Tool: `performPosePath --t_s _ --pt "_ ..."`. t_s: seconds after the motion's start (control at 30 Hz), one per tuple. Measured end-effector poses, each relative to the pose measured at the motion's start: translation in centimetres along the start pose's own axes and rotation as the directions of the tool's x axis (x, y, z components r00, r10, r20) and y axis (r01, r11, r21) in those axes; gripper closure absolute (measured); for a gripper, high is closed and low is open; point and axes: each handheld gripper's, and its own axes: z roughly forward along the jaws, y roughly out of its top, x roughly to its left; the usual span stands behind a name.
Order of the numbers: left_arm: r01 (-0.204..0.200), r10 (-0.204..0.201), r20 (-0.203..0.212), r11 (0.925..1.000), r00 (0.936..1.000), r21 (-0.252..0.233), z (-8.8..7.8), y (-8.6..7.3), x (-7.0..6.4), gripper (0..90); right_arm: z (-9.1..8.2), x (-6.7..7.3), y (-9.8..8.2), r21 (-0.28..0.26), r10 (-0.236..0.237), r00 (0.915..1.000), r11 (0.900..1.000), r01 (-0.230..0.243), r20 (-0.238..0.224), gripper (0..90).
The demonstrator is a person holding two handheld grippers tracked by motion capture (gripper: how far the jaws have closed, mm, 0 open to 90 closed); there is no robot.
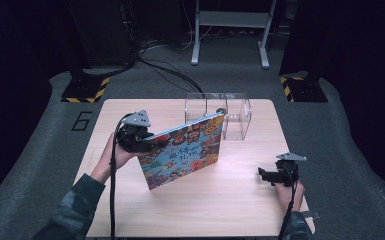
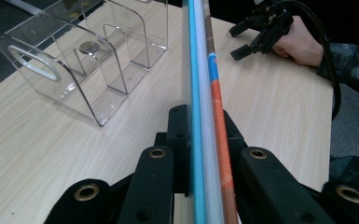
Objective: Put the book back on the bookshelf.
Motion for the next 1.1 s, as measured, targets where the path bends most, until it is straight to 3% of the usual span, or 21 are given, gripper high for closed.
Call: performPosePath --t_s 0.13,0.17,0.5,0.73,0.83,1.1 --pt "0.004 -0.004 -0.005 1.0000 1.0000 0.004 0.0 0.3 0.0 80.6 0.0 0.0 0.0 0.000 -0.001 1.0000 1.000 0.001 0.000 4.8" --pt "0.015 -0.015 0.010 0.9998 0.9998 0.010 -0.1 0.4 0.0 80.7 0.0 0.0 0.0 -0.002 -0.007 1.0000 1.000 0.007 -0.001 4.8" --pt "0.044 -0.044 -0.008 0.9990 0.9990 -0.002 -0.2 1.1 0.2 80.8 0.0 0.0 0.0 -0.003 -0.011 0.9999 1.000 0.011 -0.005 5.1" --pt "0.034 -0.034 -0.010 0.9994 0.9994 0.004 -0.4 1.5 0.4 80.8 0.1 0.0 0.0 -0.002 -0.028 0.9996 1.000 0.028 -0.006 5.2" --pt "0.051 -0.051 -0.016 0.9987 0.9986 0.008 -0.6 1.8 0.3 80.8 0.1 0.0 0.0 -0.005 -0.017 0.9998 1.000 0.017 -0.008 5.3" --pt "0.050 -0.050 -0.039 0.9987 0.9980 0.010 -1.4 2.1 0.7 80.8 0.1 0.1 0.0 -0.003 -0.001 1.0000 1.000 0.001 0.004 5.1"
